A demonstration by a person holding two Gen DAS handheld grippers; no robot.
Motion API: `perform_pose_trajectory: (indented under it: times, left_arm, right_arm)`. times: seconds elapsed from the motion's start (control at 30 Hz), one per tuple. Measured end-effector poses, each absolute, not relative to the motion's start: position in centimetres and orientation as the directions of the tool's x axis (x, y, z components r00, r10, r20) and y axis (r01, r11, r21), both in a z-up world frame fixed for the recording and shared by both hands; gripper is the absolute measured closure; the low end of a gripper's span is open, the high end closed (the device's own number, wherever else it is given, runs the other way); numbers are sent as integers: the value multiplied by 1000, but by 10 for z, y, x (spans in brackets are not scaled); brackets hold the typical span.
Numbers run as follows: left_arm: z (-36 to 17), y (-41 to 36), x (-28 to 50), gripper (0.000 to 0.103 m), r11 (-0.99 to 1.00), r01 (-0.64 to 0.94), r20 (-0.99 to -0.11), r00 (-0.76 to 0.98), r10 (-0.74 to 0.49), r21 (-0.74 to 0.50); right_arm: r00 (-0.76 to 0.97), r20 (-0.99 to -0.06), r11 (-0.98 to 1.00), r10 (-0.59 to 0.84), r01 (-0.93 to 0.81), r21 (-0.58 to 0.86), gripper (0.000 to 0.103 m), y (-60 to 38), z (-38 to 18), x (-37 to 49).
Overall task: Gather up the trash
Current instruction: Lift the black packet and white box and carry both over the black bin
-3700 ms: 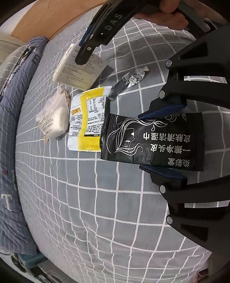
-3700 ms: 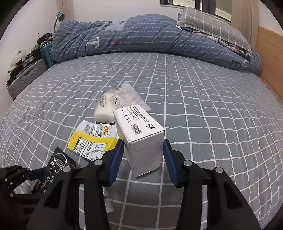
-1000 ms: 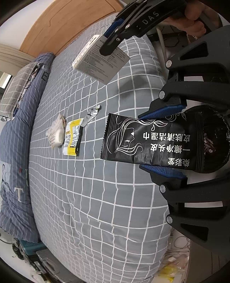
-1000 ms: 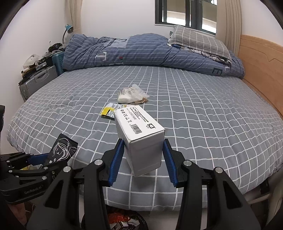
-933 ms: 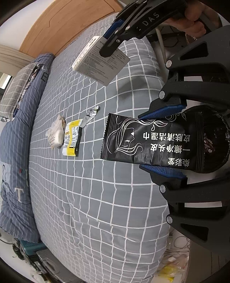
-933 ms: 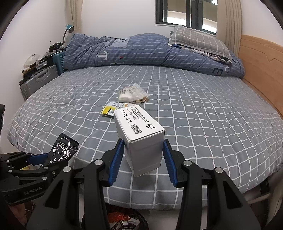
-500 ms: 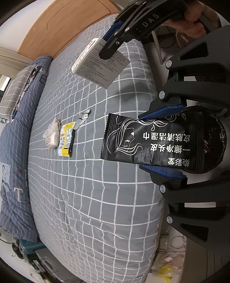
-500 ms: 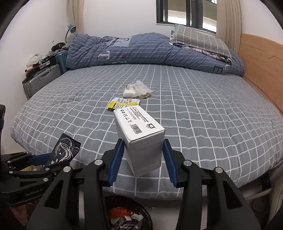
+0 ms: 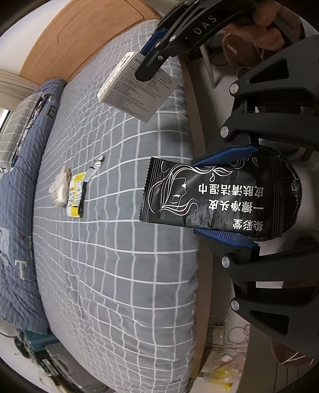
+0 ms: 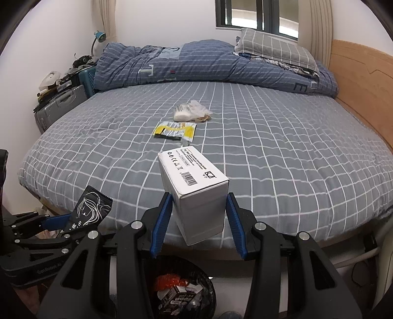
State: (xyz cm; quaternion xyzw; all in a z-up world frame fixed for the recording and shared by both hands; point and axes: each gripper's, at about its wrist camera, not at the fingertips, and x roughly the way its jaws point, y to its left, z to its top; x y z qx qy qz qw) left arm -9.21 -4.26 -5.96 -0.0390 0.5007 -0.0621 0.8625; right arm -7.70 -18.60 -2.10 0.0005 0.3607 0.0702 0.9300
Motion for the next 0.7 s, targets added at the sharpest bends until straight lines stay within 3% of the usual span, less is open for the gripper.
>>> perform_pose_trajectory:
  times: [0.7]
  left_arm:
    - [-87, -34, -144, 55, 993, 21, -893, 436, -112, -115]
  right_arm:
    - [642, -753, 986, 147, -159, 57, 60, -175, -51, -131]
